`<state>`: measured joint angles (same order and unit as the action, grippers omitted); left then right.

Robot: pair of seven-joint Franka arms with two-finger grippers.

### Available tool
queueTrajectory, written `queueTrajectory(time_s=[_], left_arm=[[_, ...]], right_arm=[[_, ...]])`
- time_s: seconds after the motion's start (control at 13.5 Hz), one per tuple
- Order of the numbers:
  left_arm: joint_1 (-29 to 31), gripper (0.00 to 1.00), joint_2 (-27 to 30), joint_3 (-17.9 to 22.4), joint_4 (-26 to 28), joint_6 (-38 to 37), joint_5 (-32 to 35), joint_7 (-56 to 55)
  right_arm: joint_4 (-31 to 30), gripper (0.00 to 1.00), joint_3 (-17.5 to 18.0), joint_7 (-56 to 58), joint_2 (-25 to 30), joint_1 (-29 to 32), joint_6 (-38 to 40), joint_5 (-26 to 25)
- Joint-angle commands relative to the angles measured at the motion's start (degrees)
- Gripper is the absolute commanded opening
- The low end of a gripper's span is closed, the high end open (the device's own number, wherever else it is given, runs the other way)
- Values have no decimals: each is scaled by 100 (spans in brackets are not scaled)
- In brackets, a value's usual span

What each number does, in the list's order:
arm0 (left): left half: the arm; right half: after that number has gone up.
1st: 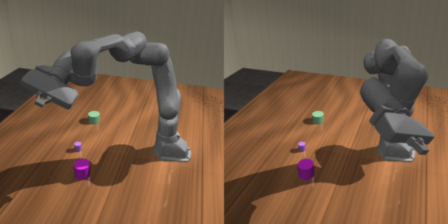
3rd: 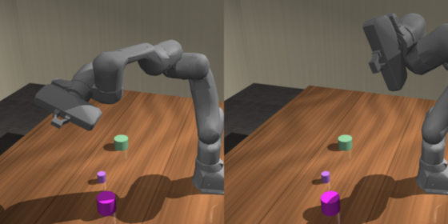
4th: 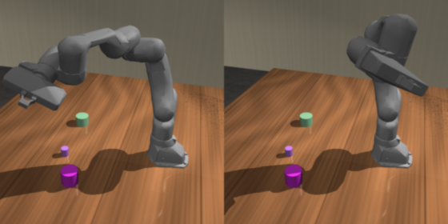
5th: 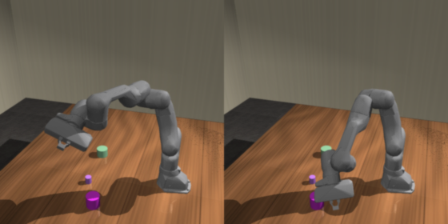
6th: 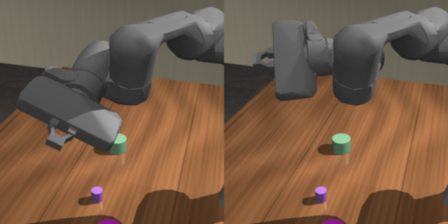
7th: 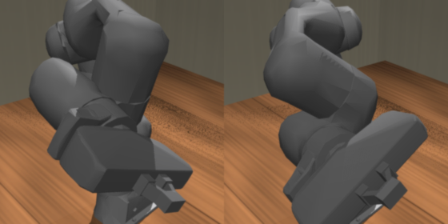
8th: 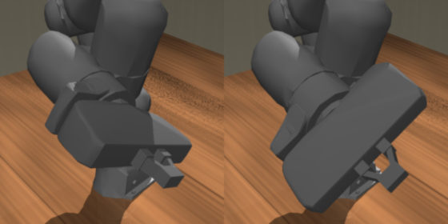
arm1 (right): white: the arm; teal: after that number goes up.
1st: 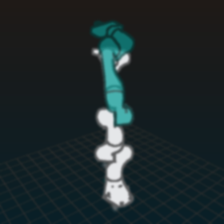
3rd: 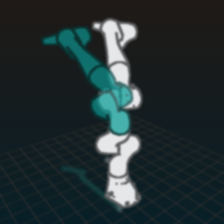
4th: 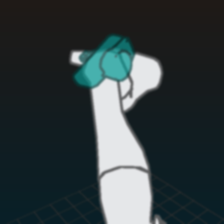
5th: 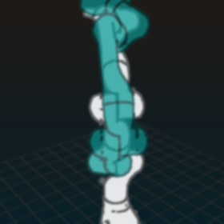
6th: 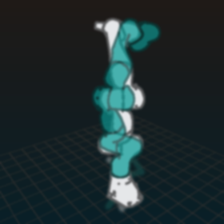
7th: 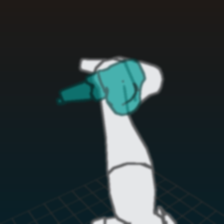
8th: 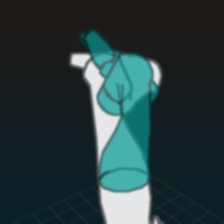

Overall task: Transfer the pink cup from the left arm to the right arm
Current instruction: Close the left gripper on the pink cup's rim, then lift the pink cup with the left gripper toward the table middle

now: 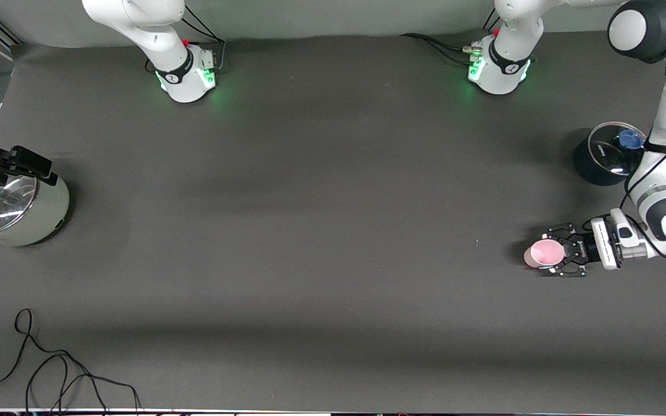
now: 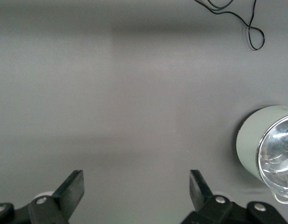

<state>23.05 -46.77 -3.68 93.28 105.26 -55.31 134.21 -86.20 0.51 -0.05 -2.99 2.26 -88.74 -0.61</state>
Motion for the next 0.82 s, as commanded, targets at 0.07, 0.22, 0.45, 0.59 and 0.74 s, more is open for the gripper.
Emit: queueTrajectory(time_s=[0.07, 0.22, 0.45, 0.59, 0.74], left_arm=[[-143, 0, -42, -500, -459, 38, -102, -963], [-195, 0, -42, -904, -670, 379, -94, -1649], [-414, 0, -42, -1467, -837, 1310, -76, -2555], [-695, 0, -42, -1810, -891, 2073, -103, -2889], [-924, 0, -42, -2248, -926, 2908, -103, -3521]], right_arm=[[16, 100, -7, 67, 35, -24, 77, 25], [16, 100, -7, 58, 35, -24, 77, 34], [16, 100, -7, 58, 44, -24, 77, 34], [25, 100, -7, 49, 44, -111, 77, 34], [16, 100, -16, 40, 44, -130, 77, 34]])
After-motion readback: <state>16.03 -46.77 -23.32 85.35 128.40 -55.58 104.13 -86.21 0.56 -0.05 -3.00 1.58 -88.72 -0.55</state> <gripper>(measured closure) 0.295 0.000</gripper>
